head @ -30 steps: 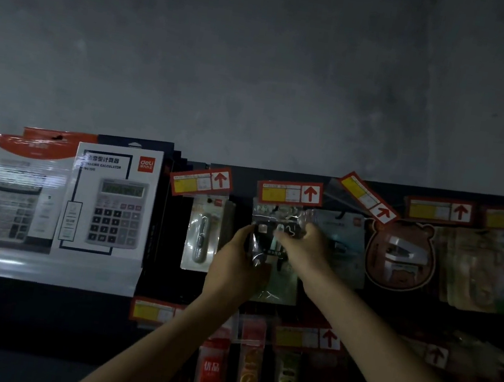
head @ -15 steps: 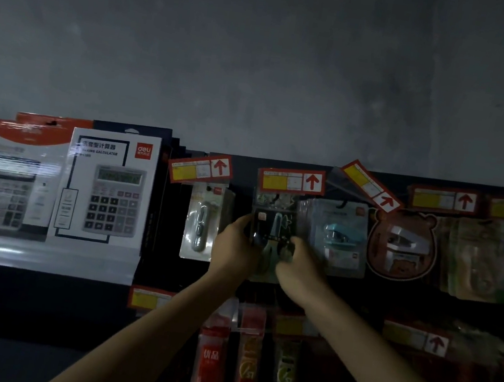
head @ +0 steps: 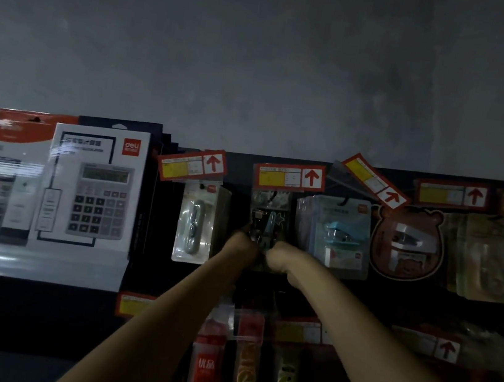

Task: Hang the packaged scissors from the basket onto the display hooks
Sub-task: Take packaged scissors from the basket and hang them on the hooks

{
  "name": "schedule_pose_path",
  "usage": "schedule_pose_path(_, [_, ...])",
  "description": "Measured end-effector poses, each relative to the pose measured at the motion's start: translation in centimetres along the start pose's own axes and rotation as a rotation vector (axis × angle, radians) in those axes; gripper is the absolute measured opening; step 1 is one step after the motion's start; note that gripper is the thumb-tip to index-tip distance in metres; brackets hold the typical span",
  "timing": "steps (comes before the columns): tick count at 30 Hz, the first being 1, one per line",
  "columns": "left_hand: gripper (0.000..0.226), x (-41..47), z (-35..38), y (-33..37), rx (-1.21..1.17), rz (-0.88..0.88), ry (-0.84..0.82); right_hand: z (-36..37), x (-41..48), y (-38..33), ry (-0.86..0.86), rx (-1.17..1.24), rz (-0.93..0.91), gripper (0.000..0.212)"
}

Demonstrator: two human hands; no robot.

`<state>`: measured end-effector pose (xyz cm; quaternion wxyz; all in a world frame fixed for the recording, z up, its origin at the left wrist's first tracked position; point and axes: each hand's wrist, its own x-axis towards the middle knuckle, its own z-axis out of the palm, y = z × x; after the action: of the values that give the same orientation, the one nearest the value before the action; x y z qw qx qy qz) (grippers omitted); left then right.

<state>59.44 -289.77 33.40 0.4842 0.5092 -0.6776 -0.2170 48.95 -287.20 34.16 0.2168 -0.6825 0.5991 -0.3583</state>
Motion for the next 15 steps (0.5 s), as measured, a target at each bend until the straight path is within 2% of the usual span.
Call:
schedule_pose_path(2, [0.044,0.4,0.2,0.4,0.022,-0.011,-0.029,0.0,1.1,0.4,-0.031,-0.09,0.009,0.04])
schedule_pose_path(6, [0.058,2.1,0.3,0.2,0.068,-0.026,0.027,-0.3,2.4,0.9,-0.052,-0.235,0.01,0.038])
schedule_pose_path(15, [0.053,5.1,1.6,-2.4,0.072,0.081,0.015,0.8,5.6,0.8,-0.089,-0.465,0.045,0.038])
